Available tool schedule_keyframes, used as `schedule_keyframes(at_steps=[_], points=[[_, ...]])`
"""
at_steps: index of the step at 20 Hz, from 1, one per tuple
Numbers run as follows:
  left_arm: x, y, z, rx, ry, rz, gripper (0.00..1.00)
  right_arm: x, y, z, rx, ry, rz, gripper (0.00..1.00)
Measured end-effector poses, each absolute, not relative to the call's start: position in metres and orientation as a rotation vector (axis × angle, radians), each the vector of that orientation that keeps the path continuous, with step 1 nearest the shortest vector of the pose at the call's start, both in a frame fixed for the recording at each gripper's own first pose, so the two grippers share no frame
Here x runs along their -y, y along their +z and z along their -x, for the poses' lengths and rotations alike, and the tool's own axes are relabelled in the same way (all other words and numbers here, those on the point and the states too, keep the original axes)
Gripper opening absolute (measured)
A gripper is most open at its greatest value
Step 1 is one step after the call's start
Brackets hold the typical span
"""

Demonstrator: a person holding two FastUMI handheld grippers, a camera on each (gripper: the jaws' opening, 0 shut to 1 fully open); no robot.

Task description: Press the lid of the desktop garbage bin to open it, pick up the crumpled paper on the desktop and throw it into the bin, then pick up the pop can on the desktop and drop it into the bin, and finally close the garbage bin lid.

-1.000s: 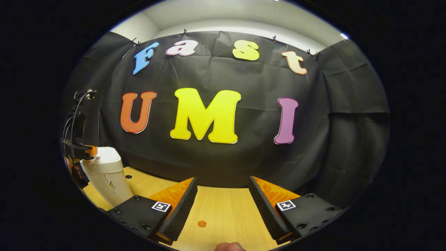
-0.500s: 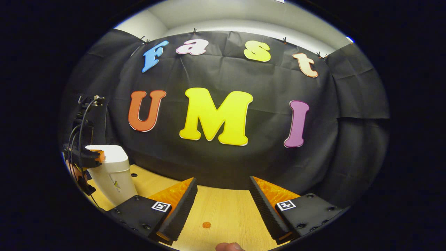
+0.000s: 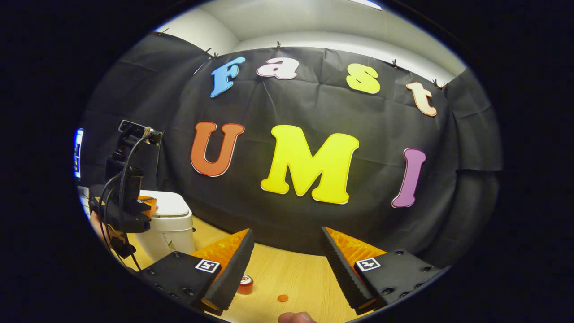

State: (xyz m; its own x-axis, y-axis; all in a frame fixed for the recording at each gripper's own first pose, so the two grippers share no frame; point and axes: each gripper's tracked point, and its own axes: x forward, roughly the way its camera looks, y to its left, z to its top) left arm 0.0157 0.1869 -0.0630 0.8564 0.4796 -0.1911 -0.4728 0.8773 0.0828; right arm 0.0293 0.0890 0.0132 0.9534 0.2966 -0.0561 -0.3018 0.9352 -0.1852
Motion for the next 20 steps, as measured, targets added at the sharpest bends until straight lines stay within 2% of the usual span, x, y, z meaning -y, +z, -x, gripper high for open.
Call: schedule_keyframes(at_steps=[2, 6, 8, 9, 12, 14, 17, 18, 19, 20], points=[[-0.18, -0.042, -0.015, -0.17, 0.47, -0.044, 0.07, -0.092, 0.021, -0.03, -0.015, 0.298, 0.174, 0.94], [-0.151, 0.003, -0.021, -0.084, 0.369, -0.104, 0.18, -0.093, 0.033, -0.026, 0.015, 0.29, 0.13, 0.94], [-0.13, 0.008, -0.021, -0.091, 0.311, -0.083, 0.23, -0.084, 0.04, -0.024, 0.045, 0.267, 0.116, 0.92], [-0.121, 0.009, -0.022, -0.091, 0.281, -0.075, 0.3, -0.081, 0.041, -0.022, 0.053, 0.257, 0.107, 0.94], [-0.089, 0.021, -0.026, -0.05, 0.188, -0.031, 0.41, -0.062, 0.04, -0.021, 0.069, 0.218, 0.112, 0.92], [-0.07, 0.025, -0.027, -0.041, 0.135, -0.028, 0.52, -0.051, 0.042, -0.021, 0.081, 0.193, 0.109, 0.94], [-0.048, 0.031, -0.026, -0.025, 0.084, -0.024, 0.77, -0.036, 0.039, -0.021, 0.077, 0.159, 0.09, 0.92], [-0.041, 0.032, -0.027, -0.023, 0.066, -0.021, 0.75, -0.032, 0.037, -0.022, 0.074, 0.15, 0.087, 0.92], [-0.033, 0.034, -0.027, -0.017, 0.051, -0.017, 0.94, -0.027, 0.036, -0.021, 0.072, 0.142, 0.085, 0.92], [-0.026, 0.034, -0.025, -0.016, 0.036, -0.011, 0.9, -0.023, 0.035, -0.021, 0.07, 0.133, 0.084, 0.94]])
